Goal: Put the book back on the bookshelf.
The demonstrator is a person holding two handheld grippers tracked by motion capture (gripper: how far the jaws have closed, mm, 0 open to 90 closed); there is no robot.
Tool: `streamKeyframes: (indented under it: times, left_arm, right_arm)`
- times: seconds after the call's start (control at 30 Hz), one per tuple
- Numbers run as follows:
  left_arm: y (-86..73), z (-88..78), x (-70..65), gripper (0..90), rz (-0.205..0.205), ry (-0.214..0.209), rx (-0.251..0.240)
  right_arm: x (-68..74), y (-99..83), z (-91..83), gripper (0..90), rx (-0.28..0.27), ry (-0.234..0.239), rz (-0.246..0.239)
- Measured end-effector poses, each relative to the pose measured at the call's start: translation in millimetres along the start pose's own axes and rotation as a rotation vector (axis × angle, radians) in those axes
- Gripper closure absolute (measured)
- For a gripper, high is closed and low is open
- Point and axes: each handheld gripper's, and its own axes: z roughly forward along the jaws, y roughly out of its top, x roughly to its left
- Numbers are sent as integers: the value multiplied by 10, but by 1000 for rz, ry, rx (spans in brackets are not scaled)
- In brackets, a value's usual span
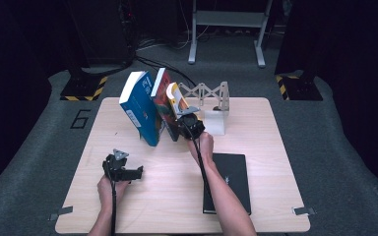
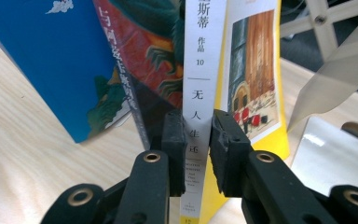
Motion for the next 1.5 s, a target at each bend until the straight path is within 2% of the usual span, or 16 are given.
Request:
streamKeyframes:
  times: [0.07,0.17,0.2,0.23,0.6,0.63,0.73,0.83,0.93,1.03,1.07,1.1,1.17,1.3,1.43,1.5]
  left_arm:
    - [0,0,0,3,0,0,0]
    - [0,0,0,3,0,0,0]
    - [0,0,-1,3,-1,1,-1]
    - [0,0,0,3,0,1,-1]
    - [3,-10,14,3,22,-1,13]
    - [1,-1,5,3,7,2,1]
    - [1,0,4,3,6,2,0]
    - [1,-1,4,3,6,2,0]
    - [1,0,4,3,6,2,0]
    - [1,0,3,3,5,2,0]
    - [1,-1,4,3,6,2,0]
    - [-2,4,0,3,4,6,-7]
    - [-1,3,2,3,5,6,-5]
    - [-1,3,1,3,5,6,-6]
    - [-1,3,1,3,5,6,-5]
    - [-1,4,1,3,4,6,-6]
  right_arm:
    - [-14,-19,-10,771,-26,-9,-13]
    - [-67,-65,-24,772,-71,-20,-67]
    - [-67,-84,-29,772,-84,-21,-48]
    - [-80,-101,-34,772,-98,-19,-58]
    - [-49,-103,-68,752,-23,11,19]
    - [-48,-92,-63,747,-22,10,7]
    - [2,-67,-39,731,-2,15,19]
    - [32,-55,5,710,3,22,3]
    - [68,-41,38,673,15,25,12]
    - [101,-22,75,579,30,21,30]
    - [94,-12,97,546,27,20,15]
    - [111,-3,102,516,36,21,41]
    - [103,16,117,472,29,25,38]
    - [109,82,133,311,15,12,41]
    - [155,181,160,280,14,0,33]
    - [175,231,181,329,12,-10,22]
